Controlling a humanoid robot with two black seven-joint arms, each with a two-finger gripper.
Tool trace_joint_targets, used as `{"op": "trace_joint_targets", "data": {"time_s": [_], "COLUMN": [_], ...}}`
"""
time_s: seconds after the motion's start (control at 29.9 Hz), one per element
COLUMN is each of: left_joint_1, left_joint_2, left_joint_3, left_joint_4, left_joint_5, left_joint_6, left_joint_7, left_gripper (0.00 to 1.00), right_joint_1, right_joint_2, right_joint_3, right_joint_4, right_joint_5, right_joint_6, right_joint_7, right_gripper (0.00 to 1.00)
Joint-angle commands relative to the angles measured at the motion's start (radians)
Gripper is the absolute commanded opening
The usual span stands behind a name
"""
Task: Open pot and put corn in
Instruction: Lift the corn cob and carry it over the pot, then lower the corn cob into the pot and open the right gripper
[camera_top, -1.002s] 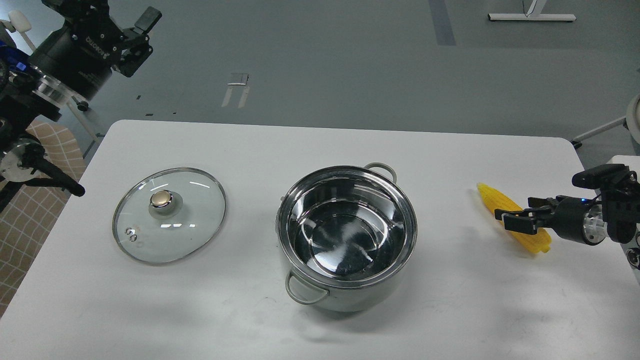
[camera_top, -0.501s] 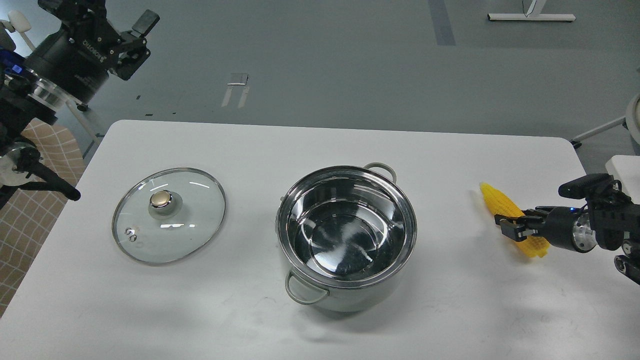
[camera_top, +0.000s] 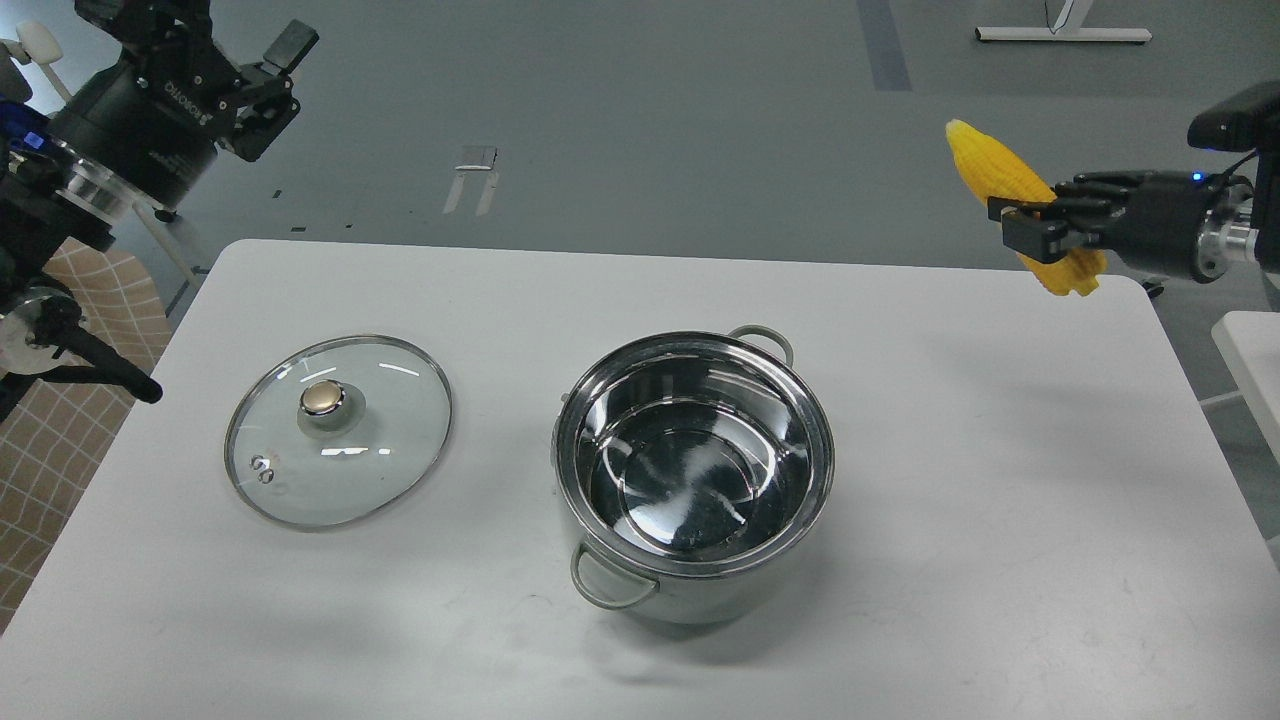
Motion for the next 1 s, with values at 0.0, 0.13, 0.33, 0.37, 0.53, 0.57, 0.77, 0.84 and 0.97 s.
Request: {"op": "trace_joint_targets", "data": {"time_s": [0.0,0.13,0.33,0.37,0.53,0.57,0.77,0.84,0.97], "left_joint_1": [0.0,0.0,0.0,0.0,0.0,0.0,0.0,0.0,0.001], "left_joint_2": [0.0,-0.008,-0.015,-0.015,-0.019,-0.022,-0.023,-0.022,-0.022], "left_joint_3": [-0.001,-0.002,-0.001,-0.002,-0.001,-0.001,-0.001,-0.001,-0.001], "left_joint_4": [0.0,0.0,0.0,0.0,0.0,0.0,0.0,0.0,0.0], "left_joint_5": [-0.001,-0.001,-0.001,-0.001,-0.001,-0.001,-0.001,-0.001,-0.001], "left_joint_6": [0.001,0.001,0.002,0.004,0.009,0.009,0.009,0.009,0.009], "left_joint_7": [0.0,0.0,0.0,0.0,0.0,0.0,0.0,0.0,0.0], "left_gripper": [0.94,0.94,0.94,0.94,0.94,0.94,0.94,0.94,0.94], "right_joint_1": [0.139,0.219,0.237,0.237,0.233,0.228,0.198,0.196,0.194], "right_joint_2": [0.085,0.197,0.287,0.305,0.376,0.392,0.452,0.454,0.454], "right_joint_3": [-0.122,-0.208,-0.337,-0.355,-0.377,-0.379,-0.411,-0.414,-0.415], "right_joint_4": [0.043,0.134,0.25,0.254,0.244,0.24,0.224,0.223,0.221], "right_joint_5": [0.047,0.054,0.04,0.038,0.052,0.054,0.063,0.063,0.063], "right_joint_6": [0.005,0.009,0.011,0.011,0.011,0.009,0.009,0.011,0.011], "right_joint_7": [0.0,0.0,0.0,0.0,0.0,0.0,0.0,0.0,0.0], "right_gripper": [0.0,0.0,0.0,0.0,0.0,0.0,0.0,0.0,0.04]}}
